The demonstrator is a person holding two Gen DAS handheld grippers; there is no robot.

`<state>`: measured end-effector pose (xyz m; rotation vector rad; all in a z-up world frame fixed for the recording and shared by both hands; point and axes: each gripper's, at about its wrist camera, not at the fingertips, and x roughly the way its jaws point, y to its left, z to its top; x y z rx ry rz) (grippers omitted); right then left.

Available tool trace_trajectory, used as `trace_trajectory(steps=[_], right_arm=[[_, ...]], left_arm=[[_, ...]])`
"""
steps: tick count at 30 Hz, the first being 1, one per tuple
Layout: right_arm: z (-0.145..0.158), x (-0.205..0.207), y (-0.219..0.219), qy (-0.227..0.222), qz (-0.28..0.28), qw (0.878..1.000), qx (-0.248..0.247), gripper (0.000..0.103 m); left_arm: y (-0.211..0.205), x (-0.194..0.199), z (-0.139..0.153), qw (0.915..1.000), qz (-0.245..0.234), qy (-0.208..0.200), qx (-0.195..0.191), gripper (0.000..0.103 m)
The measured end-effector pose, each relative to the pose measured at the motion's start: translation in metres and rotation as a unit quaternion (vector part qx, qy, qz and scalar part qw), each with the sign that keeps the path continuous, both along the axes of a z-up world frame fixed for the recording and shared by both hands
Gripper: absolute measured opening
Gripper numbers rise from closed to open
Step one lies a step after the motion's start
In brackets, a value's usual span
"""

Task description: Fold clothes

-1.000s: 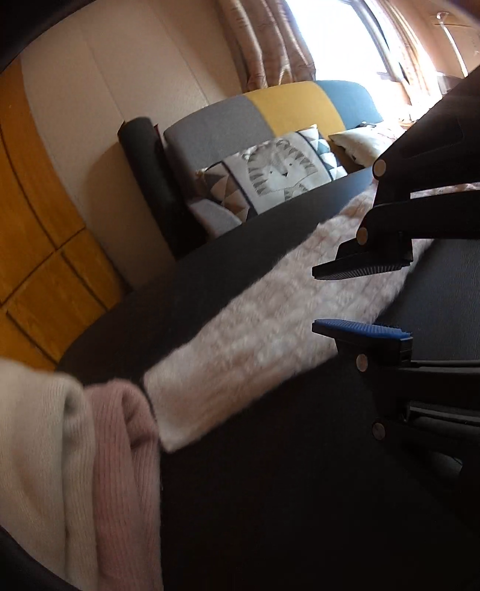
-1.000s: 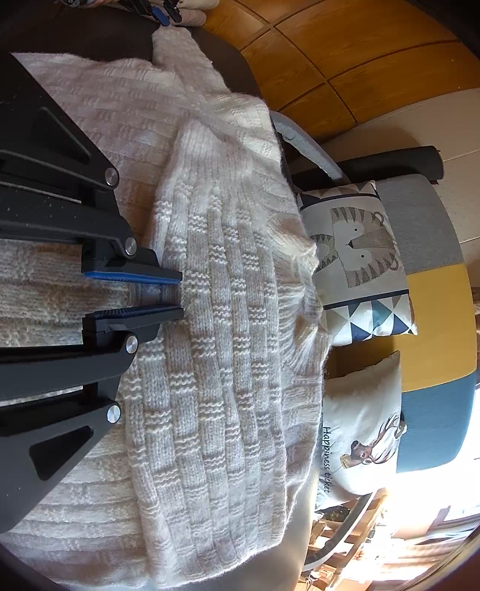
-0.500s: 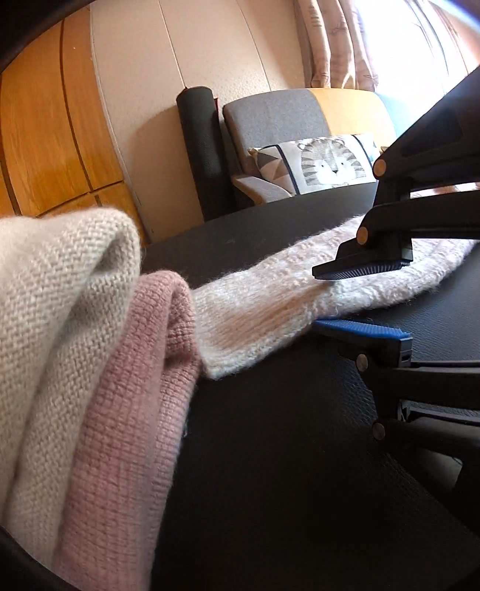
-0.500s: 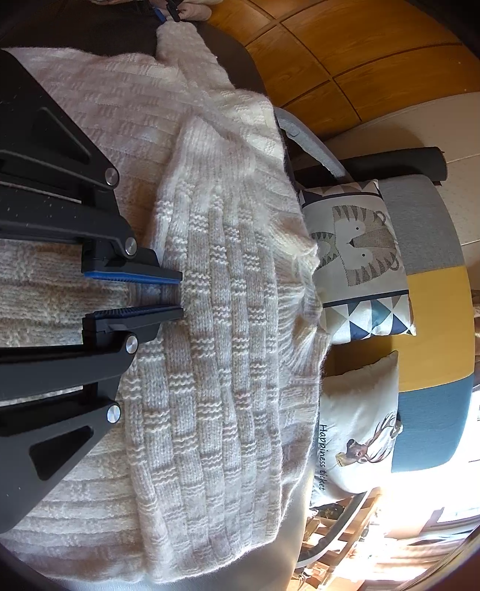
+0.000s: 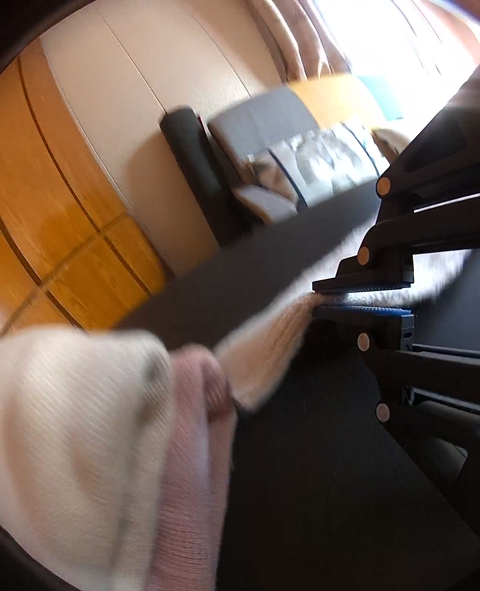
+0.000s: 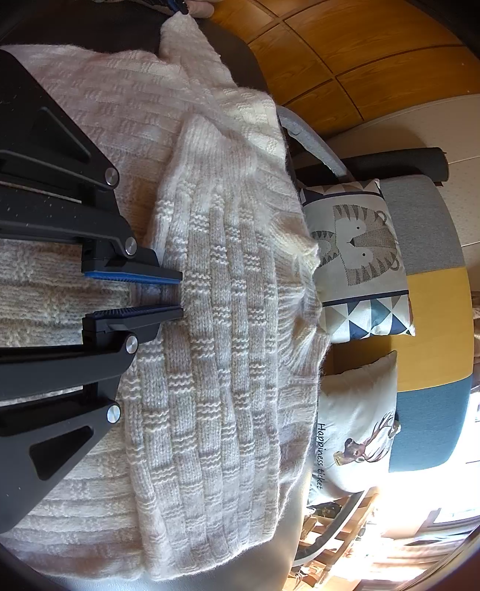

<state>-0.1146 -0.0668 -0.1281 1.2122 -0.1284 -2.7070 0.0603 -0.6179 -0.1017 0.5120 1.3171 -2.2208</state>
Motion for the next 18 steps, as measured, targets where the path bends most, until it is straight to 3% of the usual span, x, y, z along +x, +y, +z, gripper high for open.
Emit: trace_trajectory(steps=[6, 9, 10, 13, 18], right_arm=[[0.003, -0.004, 0.002, -0.015, 0.004, 1.000, -0.007, 0.013], [0.015, 0.001, 0.006, -0.023, 0.005, 0.999, -0.023, 0.024], [0.019, 0.006, 0.010, -0.023, 0.000, 0.999, -0.041, 0.033], [0.023, 0.027, 0.024, -0.024, -0.017, 0.995, -0.095, 0.040], [0.013, 0.058, 0.053, -0.042, -0.042, 0.986, -0.154, 0.041]], left_arm=[[0.048, -0.023, 0.059, 0.9942, -0.073, 0.060, -0.050, 0.005], [0.080, -0.045, 0.083, 0.9877, -0.118, 0.080, -0.064, 0.005], [0.092, -0.052, 0.090, 0.9847, -0.134, 0.084, -0.074, 0.005], [0.139, -0.065, 0.114, 0.9705, -0.189, 0.103, -0.109, 0.005], [0.230, -0.103, 0.132, 0.9405, -0.285, 0.111, -0.147, 0.005]])
